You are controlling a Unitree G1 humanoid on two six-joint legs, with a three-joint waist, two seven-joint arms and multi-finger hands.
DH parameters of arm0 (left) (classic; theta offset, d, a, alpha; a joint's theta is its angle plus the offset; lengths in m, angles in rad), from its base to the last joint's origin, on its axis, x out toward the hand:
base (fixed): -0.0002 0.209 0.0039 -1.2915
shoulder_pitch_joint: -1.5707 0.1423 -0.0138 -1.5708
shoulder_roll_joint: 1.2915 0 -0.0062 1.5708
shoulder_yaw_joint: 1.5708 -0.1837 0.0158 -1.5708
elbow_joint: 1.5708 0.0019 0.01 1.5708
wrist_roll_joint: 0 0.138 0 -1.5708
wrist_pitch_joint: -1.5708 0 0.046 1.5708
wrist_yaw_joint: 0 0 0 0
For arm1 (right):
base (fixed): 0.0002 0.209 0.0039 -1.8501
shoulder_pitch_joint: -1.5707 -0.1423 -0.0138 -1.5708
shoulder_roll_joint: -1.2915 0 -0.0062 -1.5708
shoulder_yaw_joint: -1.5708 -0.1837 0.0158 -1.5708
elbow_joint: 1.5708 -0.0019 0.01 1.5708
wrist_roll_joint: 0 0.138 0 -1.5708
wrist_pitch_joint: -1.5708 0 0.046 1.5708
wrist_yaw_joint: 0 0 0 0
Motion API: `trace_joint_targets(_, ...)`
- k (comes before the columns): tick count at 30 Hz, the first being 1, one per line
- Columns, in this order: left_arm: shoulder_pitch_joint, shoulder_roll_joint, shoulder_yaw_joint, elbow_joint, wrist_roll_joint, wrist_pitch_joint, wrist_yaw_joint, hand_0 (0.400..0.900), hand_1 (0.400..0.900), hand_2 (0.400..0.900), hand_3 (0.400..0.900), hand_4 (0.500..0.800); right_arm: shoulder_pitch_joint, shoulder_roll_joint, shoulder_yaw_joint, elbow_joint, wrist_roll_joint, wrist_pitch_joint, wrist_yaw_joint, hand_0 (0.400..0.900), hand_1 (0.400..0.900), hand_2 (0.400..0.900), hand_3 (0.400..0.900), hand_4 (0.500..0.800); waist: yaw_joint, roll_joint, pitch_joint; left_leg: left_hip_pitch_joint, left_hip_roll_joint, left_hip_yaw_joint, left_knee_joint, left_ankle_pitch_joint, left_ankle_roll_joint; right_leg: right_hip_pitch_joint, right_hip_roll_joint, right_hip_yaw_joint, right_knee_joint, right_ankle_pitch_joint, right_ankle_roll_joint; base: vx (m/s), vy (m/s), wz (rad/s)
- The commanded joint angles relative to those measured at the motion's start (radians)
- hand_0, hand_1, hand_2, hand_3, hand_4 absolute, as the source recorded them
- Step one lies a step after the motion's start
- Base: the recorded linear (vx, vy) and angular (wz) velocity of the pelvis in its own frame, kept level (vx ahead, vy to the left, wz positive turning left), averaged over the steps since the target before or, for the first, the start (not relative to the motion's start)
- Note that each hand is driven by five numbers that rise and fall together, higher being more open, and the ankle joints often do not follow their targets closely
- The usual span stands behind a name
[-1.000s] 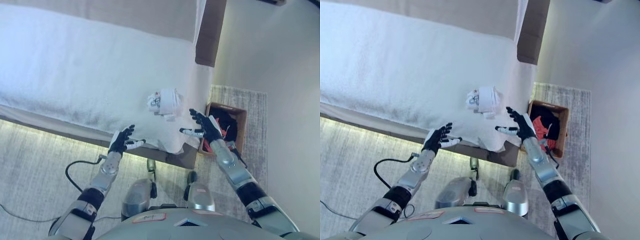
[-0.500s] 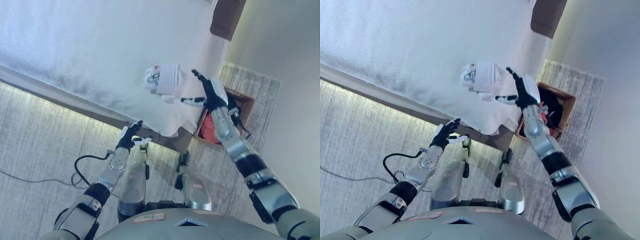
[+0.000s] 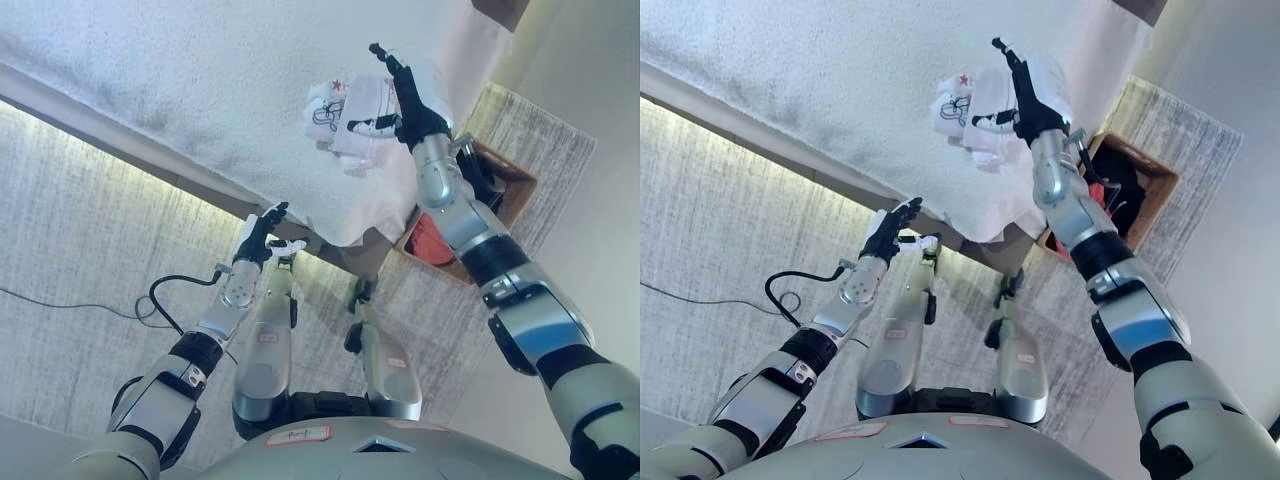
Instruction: Put the clothes on the bed into the basket.
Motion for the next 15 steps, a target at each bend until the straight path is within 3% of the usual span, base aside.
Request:
trace_joint_targets(1, -0.026, 0.010, -0.031, -0.036, -0.029, -0.051, 0.035, 0.900, 0.900, 0.900, 0.900, 0.800, -0.205, 0.013, 0.044, 0.087, 0.032, 0.001, -0.026, 0.900, 0.900, 0.900, 0.900, 0.800, 0.025, -0.010, -0.015, -0.064, -0.001, -0.047, 0.060, -0.082, -0.014, 0.024, 0.007, 0.027, 0.031, -0.010, -0.003, 0.00, 0.000, 0.00)
trace_joint_targets(7, -0.085, 0.017, -0.058, -0.040, -0.049, -0.028, 0.041, 0.900, 0.900, 0.900, 0.900, 0.800, -0.407, 0.131, 0.105, 0.480, 0.090, 0.054, 0.011, 0.900, 0.900, 0.900, 0.900, 0.800, 0.043, -0.013, 0.007, -0.087, 0.004, -0.062, 0.043, -0.063, -0.022, 0.009, 0.023, 0.019, 0.012, 0.001, -0.005, -0.01, -0.006, 0.03)
trace_joint_targets(14, -0.123, 0.012, -0.099, -0.021, -0.050, -0.012, 0.012, 0.900, 0.900, 0.900, 0.900, 0.800, -0.466, 0.131, 0.137, 0.707, 0.108, 0.067, 0.103, 0.900, 0.900, 0.900, 0.900, 0.800, 0.064, -0.013, 0.012, -0.093, -0.002, -0.083, 0.018, -0.048, -0.027, 0.008, 0.030, 0.011, -0.002, -0.002, -0.001, 0.01, -0.001, 0.09)
trace_joint_targets(15, -0.124, 0.013, -0.101, -0.019, -0.052, -0.013, 0.010, 0.900, 0.900, 0.900, 0.900, 0.800, -0.468, 0.130, 0.125, 0.715, 0.122, 0.068, 0.104, 0.629, 0.629, 0.629, 0.629, 0.638, 0.068, -0.012, 0.012, -0.092, -0.004, -0.088, 0.014, -0.046, -0.027, 0.010, 0.030, 0.008, -0.002, -0.003, 0.001, 0.03, -0.011, 0.14)
